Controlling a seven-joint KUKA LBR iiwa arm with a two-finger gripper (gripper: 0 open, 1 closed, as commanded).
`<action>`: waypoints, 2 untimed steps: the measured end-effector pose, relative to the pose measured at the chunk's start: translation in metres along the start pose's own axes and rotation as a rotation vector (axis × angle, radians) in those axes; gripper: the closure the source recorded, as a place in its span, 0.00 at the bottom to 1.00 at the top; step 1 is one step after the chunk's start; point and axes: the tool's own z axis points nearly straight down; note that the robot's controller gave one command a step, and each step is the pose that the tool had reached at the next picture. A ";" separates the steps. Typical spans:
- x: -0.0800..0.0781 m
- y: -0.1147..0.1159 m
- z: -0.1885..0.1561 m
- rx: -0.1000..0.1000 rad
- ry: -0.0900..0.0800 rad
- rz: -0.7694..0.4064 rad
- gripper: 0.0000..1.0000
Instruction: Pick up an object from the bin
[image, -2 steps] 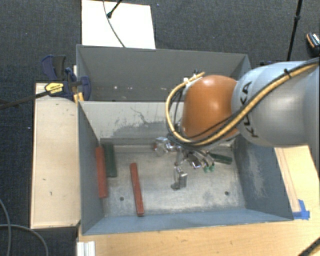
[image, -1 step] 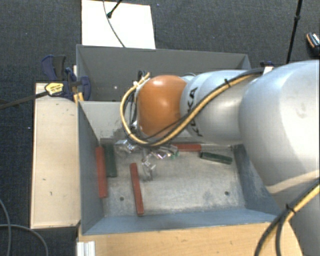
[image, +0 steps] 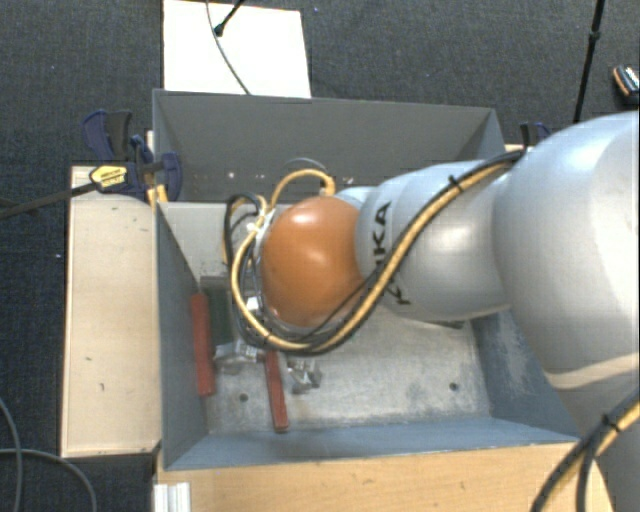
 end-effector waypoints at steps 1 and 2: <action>0.000 -0.001 0.000 0.000 0.000 0.007 1.00; 0.031 -0.035 -0.120 0.010 -0.004 -0.009 1.00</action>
Offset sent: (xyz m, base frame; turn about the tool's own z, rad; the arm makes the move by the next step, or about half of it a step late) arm 0.0000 0.0000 0.0000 0.0000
